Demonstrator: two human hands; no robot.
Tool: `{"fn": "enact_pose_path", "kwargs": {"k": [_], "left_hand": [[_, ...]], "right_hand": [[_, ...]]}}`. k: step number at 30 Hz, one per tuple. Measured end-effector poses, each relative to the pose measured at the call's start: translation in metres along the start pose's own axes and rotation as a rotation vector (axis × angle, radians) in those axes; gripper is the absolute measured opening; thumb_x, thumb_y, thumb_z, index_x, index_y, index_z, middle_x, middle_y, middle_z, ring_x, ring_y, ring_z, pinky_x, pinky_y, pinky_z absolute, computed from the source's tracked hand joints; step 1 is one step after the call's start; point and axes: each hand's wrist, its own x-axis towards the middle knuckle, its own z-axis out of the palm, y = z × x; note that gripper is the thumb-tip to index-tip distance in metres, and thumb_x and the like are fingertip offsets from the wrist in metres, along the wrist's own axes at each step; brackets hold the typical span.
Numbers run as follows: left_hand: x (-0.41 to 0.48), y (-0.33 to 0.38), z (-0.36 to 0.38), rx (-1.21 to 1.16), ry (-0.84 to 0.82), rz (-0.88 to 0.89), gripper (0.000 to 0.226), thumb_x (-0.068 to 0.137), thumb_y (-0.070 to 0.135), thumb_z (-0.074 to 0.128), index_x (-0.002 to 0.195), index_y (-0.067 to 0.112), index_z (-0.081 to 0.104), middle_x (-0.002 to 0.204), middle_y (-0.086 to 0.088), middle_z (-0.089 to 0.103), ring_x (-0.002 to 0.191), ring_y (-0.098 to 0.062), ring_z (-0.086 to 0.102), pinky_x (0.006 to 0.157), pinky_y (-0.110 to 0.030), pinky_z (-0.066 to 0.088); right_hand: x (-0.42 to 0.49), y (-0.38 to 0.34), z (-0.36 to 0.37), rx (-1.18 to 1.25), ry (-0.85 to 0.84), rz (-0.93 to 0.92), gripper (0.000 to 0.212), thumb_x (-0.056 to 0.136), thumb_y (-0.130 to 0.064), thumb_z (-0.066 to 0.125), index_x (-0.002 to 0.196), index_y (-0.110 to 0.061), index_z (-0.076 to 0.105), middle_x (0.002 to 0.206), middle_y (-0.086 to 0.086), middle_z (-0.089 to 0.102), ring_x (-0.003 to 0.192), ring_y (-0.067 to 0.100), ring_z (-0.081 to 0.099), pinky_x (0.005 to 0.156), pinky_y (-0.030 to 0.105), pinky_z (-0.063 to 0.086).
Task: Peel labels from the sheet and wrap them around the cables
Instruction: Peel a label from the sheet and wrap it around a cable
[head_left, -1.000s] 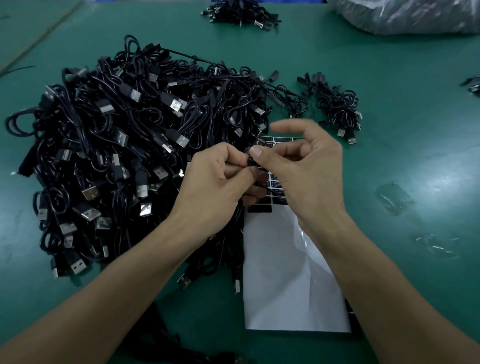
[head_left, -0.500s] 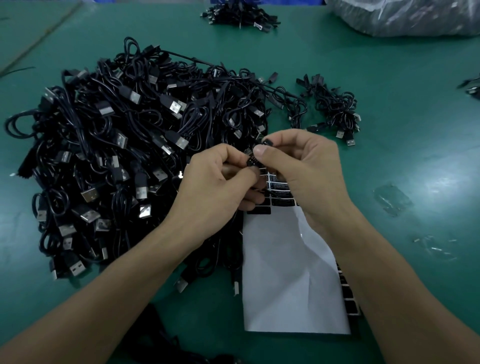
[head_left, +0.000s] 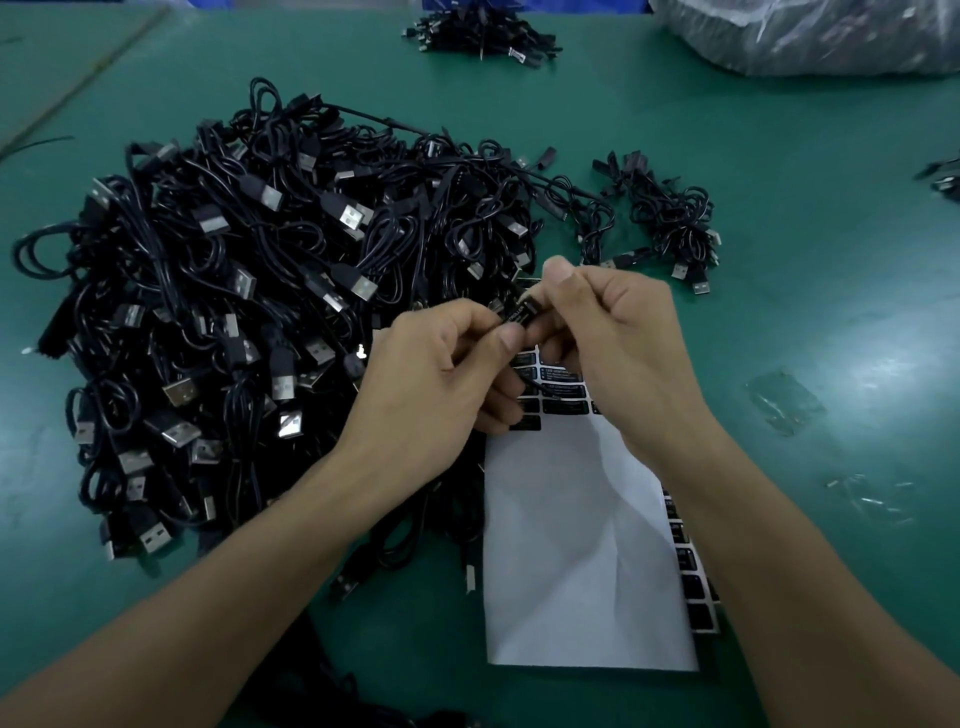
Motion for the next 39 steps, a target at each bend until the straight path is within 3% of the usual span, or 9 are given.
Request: {"fn": "enact_pose_path", "kwargs": {"k": [4, 11, 19, 24, 27, 29, 32, 36, 39], "left_hand": [[0.001, 0.002, -0.002, -0.028, -0.025, -0.021, 0.025, 0.103, 0.021, 0.054, 0.085, 0.015, 0.071, 0.064, -0.005, 0.069, 0.052, -0.019, 0.069, 0.048, -0.025, 0.054], [0.000, 0.004, -0.001, -0.071, -0.007, -0.047, 0.010, 0.101, 0.014, 0.057, 0.100, 0.023, 0.062, 0.072, -0.004, 0.074, 0.057, -0.019, 0.071, 0.052, -0.027, 0.057], [-0.005, 0.006, -0.004, 0.274, 0.137, 0.161, 0.009, 0.097, 0.022, 0.066, 0.091, 0.022, 0.060, 0.071, 0.006, 0.071, 0.053, -0.009, 0.069, 0.045, -0.027, 0.056], [-0.001, 0.015, -0.007, 0.061, 0.241, 0.093, 0.009, 0.096, 0.020, 0.068, 0.089, 0.019, 0.061, 0.069, 0.005, 0.074, 0.056, -0.012, 0.071, 0.048, -0.021, 0.054], [0.002, 0.025, -0.011, 0.005, 0.343, 0.123, 0.009, 0.095, 0.022, 0.068, 0.091, 0.016, 0.063, 0.072, 0.007, 0.075, 0.059, -0.005, 0.068, 0.050, -0.015, 0.049], [0.003, 0.033, -0.014, -0.094, 0.400, 0.128, 0.013, 0.096, 0.023, 0.066, 0.090, 0.013, 0.062, 0.074, 0.006, 0.076, 0.060, -0.003, 0.067, 0.051, -0.014, 0.048], [0.000, 0.044, -0.018, -0.301, 0.409, 0.064, 0.016, 0.099, 0.025, 0.062, 0.092, 0.011, 0.061, 0.080, 0.000, 0.078, 0.065, -0.008, 0.071, 0.051, -0.017, 0.052], [0.003, 0.047, -0.023, -0.490, 0.406, -0.036, 0.018, 0.101, 0.026, 0.058, 0.093, 0.010, 0.060, 0.088, -0.006, 0.078, 0.083, -0.020, 0.077, 0.059, -0.023, 0.058], [0.008, 0.046, -0.027, -0.517, 0.354, -0.096, 0.023, 0.101, 0.034, 0.058, 0.100, 0.012, 0.053, 0.095, -0.010, 0.078, 0.089, -0.025, 0.076, 0.061, -0.030, 0.060]], "right_hand": [[0.001, -0.001, -0.004, 0.105, -0.106, -0.032, 0.011, 0.092, -0.010, 0.070, 0.085, -0.018, 0.071, 0.068, -0.005, 0.074, 0.063, 0.000, 0.066, 0.062, 0.011, 0.049], [0.001, 0.002, -0.004, 0.048, 0.005, 0.056, 0.015, 0.096, -0.019, 0.065, 0.083, -0.022, 0.071, 0.066, -0.007, 0.070, 0.059, 0.001, 0.058, 0.058, 0.014, 0.046], [-0.007, -0.005, 0.008, 0.135, 0.041, 0.083, 0.008, 0.097, -0.018, 0.063, 0.091, -0.016, 0.069, 0.070, -0.005, 0.073, 0.060, 0.001, 0.062, 0.059, 0.016, 0.048], [-0.016, -0.018, 0.016, 0.154, -0.060, 0.175, 0.032, 0.083, -0.028, 0.078, 0.109, -0.019, 0.062, 0.081, -0.003, 0.073, 0.067, 0.002, 0.067, 0.060, 0.016, 0.050], [-0.022, -0.026, 0.017, 0.050, -0.140, 0.217, 0.043, 0.064, -0.029, 0.076, 0.103, -0.024, 0.060, 0.091, -0.003, 0.072, 0.082, 0.013, 0.071, 0.071, 0.033, 0.059], [-0.031, -0.033, 0.021, -0.072, -0.295, 0.211, 0.040, 0.063, -0.031, 0.077, 0.100, -0.023, 0.064, 0.091, -0.003, 0.072, 0.085, 0.017, 0.071, 0.078, 0.043, 0.060], [-0.048, -0.037, 0.039, -0.119, -0.489, 0.114, 0.016, 0.077, -0.026, 0.073, 0.085, -0.016, 0.064, 0.073, 0.001, 0.069, 0.068, 0.020, 0.065, 0.058, 0.040, 0.055], [-0.053, -0.036, 0.044, -0.173, -0.379, 0.018, 0.008, 0.094, -0.022, 0.063, 0.089, -0.018, 0.068, 0.070, -0.004, 0.067, 0.066, 0.014, 0.060, 0.057, 0.028, 0.049], [-0.042, -0.040, 0.035, -0.105, -0.224, 0.034, 0.013, 0.099, -0.022, 0.060, 0.094, -0.016, 0.071, 0.068, -0.003, 0.064, 0.065, 0.027, 0.064, 0.059, 0.048, 0.054]]}}
